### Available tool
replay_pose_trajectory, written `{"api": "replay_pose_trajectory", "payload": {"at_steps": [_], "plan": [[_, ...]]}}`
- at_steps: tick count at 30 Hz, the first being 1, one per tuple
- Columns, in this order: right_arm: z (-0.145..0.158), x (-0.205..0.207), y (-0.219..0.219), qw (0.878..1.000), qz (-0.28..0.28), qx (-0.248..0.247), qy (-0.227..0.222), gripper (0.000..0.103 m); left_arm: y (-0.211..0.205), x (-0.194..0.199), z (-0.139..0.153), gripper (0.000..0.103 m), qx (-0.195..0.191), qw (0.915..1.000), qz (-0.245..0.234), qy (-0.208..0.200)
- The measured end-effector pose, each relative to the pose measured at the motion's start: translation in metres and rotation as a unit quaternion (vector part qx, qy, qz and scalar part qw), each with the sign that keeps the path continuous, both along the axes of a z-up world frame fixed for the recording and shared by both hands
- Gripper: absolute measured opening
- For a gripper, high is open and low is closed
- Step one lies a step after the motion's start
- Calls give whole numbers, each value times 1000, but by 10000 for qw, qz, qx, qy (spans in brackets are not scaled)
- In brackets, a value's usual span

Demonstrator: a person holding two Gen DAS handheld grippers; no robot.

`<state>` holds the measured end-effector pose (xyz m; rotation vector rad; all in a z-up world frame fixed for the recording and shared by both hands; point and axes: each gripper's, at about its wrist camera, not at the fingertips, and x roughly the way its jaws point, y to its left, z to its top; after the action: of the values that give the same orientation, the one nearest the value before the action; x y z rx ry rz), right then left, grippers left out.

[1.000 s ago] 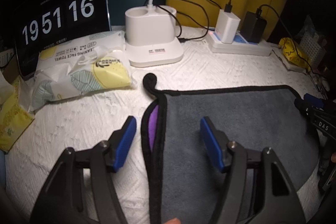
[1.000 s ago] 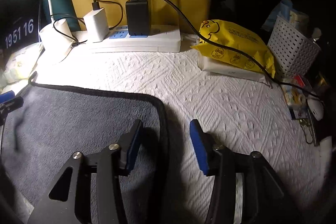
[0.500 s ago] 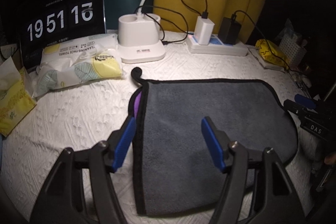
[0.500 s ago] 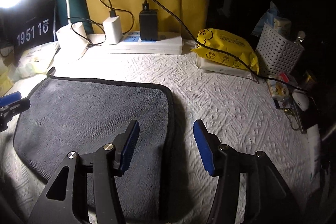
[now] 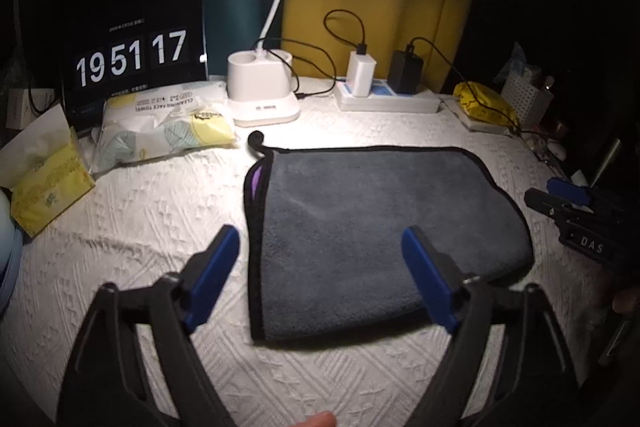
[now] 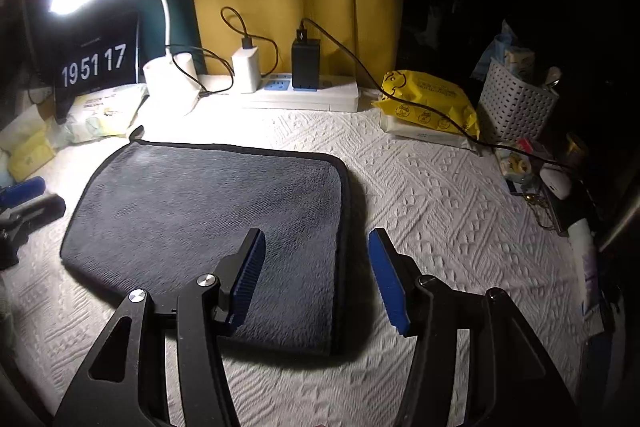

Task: Fold towel

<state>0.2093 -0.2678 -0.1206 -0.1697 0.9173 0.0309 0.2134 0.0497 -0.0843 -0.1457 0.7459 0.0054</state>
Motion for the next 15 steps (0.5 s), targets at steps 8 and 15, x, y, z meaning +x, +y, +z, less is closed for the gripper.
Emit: {"api": "replay_pose_trajectory", "payload": {"at_steps": [8, 15], "plan": [[21, -30, 5, 9997, 42, 71, -222, 57, -10, -26, 14, 89, -4, 9998, -63, -202], [38, -52, 12, 9991, 116, 79, -409, 57, -19, -53, 28, 90, 41, 9989, -135, -444]]}}
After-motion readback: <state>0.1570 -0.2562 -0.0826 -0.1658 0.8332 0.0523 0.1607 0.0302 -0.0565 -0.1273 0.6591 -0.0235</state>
